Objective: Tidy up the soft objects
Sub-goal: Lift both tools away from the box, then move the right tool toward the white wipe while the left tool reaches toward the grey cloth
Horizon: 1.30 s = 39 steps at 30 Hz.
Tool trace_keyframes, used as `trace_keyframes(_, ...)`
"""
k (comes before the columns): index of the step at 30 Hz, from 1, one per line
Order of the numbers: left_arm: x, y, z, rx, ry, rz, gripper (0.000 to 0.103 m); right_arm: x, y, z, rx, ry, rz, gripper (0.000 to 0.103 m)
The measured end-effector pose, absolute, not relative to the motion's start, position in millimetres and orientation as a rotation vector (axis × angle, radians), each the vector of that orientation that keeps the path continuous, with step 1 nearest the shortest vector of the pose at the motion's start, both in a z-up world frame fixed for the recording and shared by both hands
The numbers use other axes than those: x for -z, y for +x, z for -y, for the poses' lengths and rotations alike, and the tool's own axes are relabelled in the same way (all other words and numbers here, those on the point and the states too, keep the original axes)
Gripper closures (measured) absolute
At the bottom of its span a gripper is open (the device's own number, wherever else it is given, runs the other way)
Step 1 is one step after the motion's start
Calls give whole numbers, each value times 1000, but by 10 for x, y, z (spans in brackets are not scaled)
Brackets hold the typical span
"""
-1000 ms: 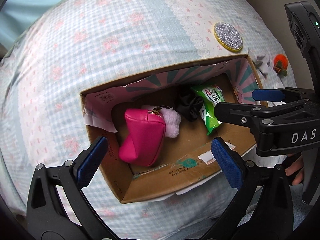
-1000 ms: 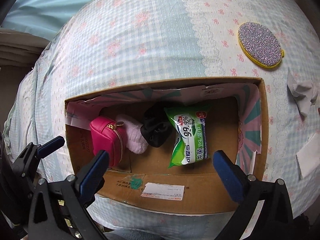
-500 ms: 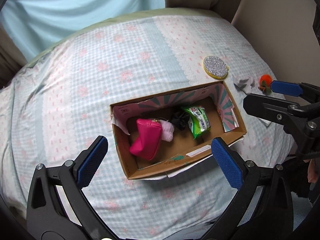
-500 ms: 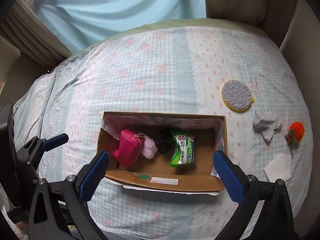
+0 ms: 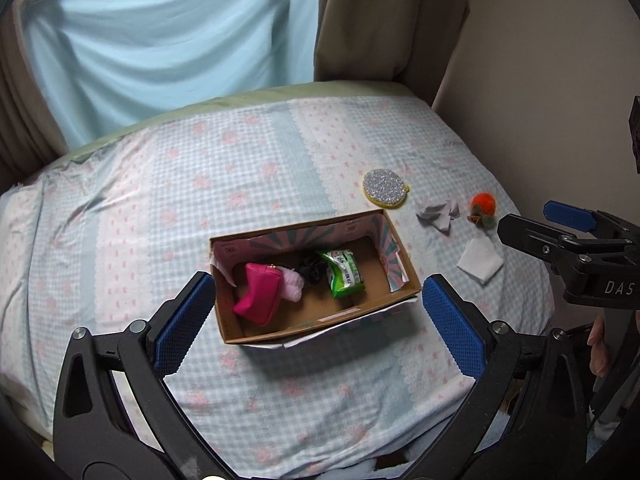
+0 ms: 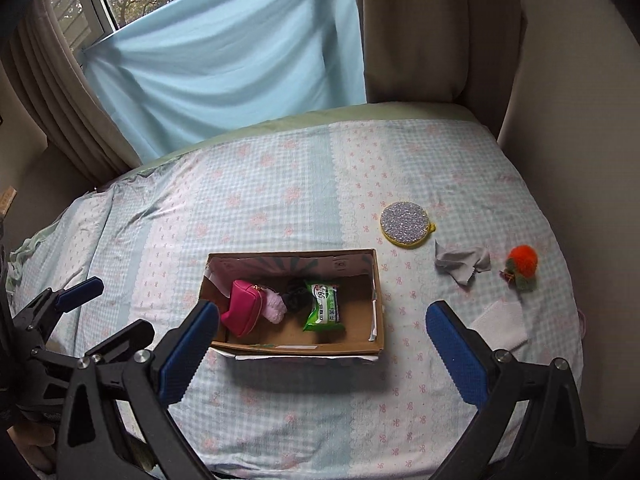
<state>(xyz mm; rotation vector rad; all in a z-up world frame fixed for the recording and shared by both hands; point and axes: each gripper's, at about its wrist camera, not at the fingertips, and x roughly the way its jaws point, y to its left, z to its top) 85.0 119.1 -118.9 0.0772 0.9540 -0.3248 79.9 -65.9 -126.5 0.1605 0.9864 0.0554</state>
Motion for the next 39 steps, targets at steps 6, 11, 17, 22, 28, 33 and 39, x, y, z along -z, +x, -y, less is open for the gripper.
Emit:
trace_keyframes(6, 987, 743, -720, 344, 74, -894, 0, 1085, 519, 1099, 24, 146, -930, 0)
trace_keyframes(11, 972, 789, -179, 386, 95, -881, 0, 959, 326, 1577, 87, 138, -879, 0)
trace_keyframes(17, 1185, 1016, 635, 471, 131, -915, 0, 1093, 179, 2201, 152, 139, -855, 0)
trace_keyframes(22, 1606, 1337, 1315, 544, 195, -965, 0, 1473, 181, 2700, 184, 186, -881, 0)
trace_keyframes(28, 2312, 1796, 1946, 569, 251, -1040, 0, 2149, 284, 3129, 150, 229, -957, 0)
trace_keyframes(33, 2995, 2116, 2332, 567, 306, -1171, 0, 2754, 460, 3367, 151, 244, -1047, 0)
trace_keyframes(39, 3718, 2436, 2614, 559, 374, -1295, 0, 3431, 687, 3503, 144, 230, -1180, 0)
